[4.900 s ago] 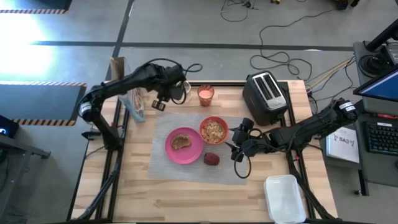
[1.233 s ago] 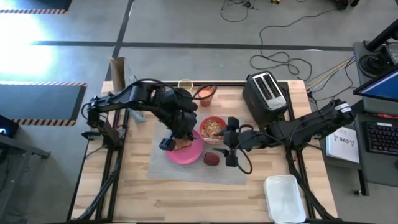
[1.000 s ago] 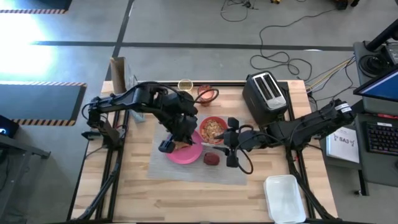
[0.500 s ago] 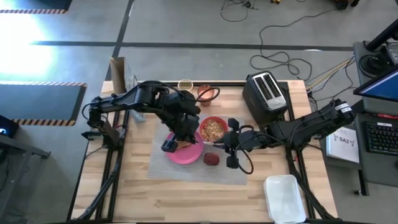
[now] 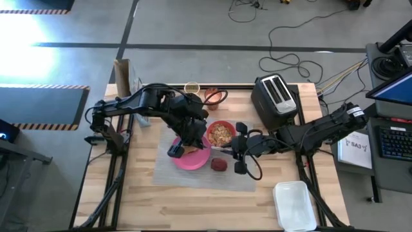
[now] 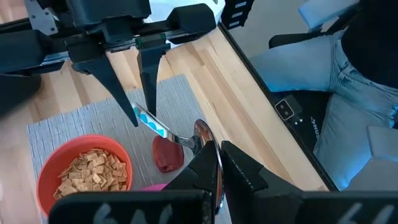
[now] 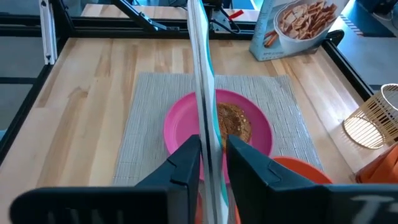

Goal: Arrange a breakfast setting
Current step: Put the blue spoon on the gray placemat to right of the red bowl and apple

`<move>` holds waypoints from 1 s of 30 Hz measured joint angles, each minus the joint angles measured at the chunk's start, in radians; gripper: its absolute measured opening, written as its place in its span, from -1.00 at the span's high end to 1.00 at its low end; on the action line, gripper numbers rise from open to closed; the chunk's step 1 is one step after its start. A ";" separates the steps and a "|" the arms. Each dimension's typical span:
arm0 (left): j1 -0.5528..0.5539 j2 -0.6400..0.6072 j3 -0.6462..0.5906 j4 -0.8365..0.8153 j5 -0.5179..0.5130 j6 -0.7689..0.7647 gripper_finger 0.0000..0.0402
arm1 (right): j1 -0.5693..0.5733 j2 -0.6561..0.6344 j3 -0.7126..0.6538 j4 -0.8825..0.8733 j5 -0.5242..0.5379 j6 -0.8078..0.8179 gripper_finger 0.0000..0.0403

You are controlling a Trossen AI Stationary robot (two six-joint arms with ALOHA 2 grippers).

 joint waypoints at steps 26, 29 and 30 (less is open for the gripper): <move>0.002 -0.002 0.002 0.032 -0.288 -0.008 0.49 | 0.001 -0.002 0.137 -0.287 -0.077 0.453 0.88; 0.001 -0.001 0.002 0.031 -0.355 0.037 0.37 | 0.001 -0.002 0.143 -0.316 -0.128 0.574 0.88; 0.001 -0.001 0.002 0.030 -0.382 0.056 0.33 | 0.001 -0.002 0.142 -0.322 -0.145 0.618 0.88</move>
